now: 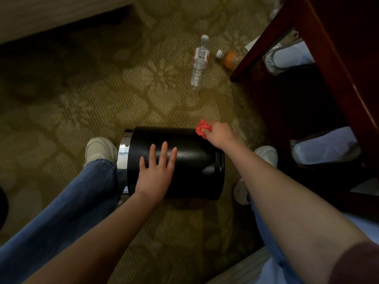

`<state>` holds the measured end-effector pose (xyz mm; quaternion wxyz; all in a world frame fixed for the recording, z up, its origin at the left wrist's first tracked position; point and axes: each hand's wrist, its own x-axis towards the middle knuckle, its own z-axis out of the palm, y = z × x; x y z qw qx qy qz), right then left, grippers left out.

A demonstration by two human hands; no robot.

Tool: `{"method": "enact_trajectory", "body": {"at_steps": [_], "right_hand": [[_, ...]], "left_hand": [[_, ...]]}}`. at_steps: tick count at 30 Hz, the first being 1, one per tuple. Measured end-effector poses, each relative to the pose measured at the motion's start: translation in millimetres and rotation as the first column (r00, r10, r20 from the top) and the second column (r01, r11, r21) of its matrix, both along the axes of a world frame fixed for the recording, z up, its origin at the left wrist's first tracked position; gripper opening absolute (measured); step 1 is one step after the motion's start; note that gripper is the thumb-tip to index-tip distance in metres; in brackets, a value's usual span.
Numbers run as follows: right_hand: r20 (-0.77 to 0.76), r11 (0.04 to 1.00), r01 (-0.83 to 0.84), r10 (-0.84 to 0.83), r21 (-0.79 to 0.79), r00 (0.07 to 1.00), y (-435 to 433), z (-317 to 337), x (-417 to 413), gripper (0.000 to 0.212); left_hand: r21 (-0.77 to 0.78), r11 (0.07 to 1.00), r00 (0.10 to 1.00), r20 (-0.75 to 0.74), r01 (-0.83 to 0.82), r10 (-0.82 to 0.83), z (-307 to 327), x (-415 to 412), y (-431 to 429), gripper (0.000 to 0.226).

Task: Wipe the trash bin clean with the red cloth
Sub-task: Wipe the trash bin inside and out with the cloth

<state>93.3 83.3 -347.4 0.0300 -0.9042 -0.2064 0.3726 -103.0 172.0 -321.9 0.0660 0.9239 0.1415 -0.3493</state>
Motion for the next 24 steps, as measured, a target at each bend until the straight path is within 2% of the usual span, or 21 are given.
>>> {"method": "enact_trajectory", "body": {"at_steps": [11, 15, 19, 22, 24], "right_hand": [[0.261, 0.931, -0.318, 0.266, 0.18, 0.928, -44, 23, -45, 0.023], [0.288, 0.937, -0.315, 0.262, 0.154, 0.921, -47, 28, -64, 0.025], [0.185, 0.978, -0.189, 0.169, 0.094, 0.968, -17, 15, -36, 0.033], [0.073, 0.988, -0.153, 0.153, -0.007, 0.985, 1, 1, -11, 0.039], [0.042, 0.994, -0.11, 0.111, -0.011, 0.993, 6, -6, -4, 0.04]], "left_hand": [[0.026, 1.0, 1.0, -0.008, -0.006, 0.006, 3, -1, -6, 0.085], [0.034, 0.999, 1.0, 0.015, -0.003, 0.002, 2, -6, -11, 0.085], [0.021, 1.0, 1.0, 0.029, 0.002, -0.002, 0, -10, -12, 0.087], [0.008, 1.0, 0.999, 0.032, -0.003, 0.002, -3, -8, -10, 0.088], [0.003, 1.0, 0.999, 0.04, -0.006, 0.006, -4, -5, -7, 0.089]]}}
